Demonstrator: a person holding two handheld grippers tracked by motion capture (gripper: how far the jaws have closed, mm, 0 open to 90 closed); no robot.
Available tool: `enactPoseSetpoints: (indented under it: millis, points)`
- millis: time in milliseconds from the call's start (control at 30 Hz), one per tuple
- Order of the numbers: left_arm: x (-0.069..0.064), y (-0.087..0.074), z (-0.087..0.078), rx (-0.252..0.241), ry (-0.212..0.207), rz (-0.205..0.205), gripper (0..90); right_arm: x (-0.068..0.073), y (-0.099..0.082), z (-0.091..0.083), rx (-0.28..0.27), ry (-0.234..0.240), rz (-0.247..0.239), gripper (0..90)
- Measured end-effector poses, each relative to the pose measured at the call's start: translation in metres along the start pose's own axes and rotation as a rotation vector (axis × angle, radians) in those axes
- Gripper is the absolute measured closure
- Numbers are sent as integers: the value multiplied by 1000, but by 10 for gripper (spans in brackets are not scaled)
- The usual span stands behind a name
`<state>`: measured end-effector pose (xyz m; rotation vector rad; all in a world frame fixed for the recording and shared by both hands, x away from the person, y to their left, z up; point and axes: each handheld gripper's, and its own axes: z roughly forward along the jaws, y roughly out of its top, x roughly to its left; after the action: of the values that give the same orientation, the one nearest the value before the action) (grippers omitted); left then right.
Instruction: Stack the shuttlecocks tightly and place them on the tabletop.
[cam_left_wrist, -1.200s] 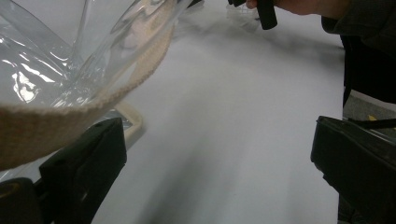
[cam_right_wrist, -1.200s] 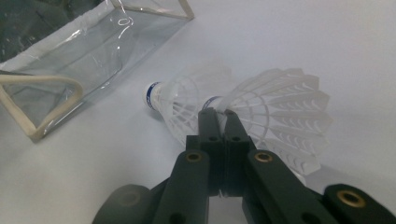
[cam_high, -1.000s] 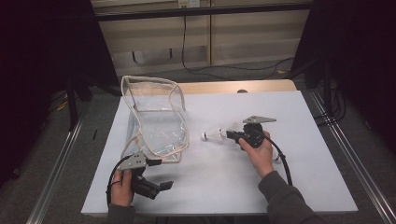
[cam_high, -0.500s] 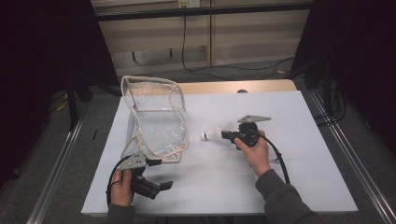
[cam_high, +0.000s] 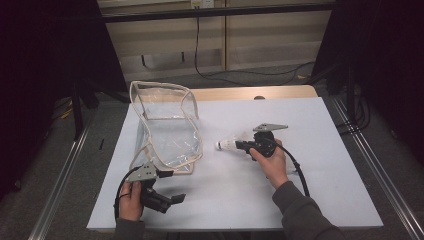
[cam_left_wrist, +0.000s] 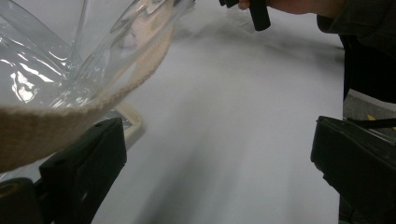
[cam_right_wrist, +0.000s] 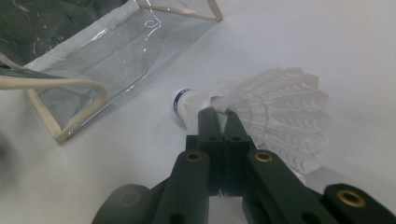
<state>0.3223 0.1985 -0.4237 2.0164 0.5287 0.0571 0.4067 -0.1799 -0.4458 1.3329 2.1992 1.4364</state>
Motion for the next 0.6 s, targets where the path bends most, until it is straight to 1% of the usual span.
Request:
enactPoseSetpoints:
  millis: [333, 600]
  points:
    - [0, 0, 0, 1, 1, 2, 35, 0, -1, 3, 2, 10, 6, 885]
    - [0, 0, 0, 0, 1, 1, 35, 0, -1, 3, -15, 22, 13, 889]
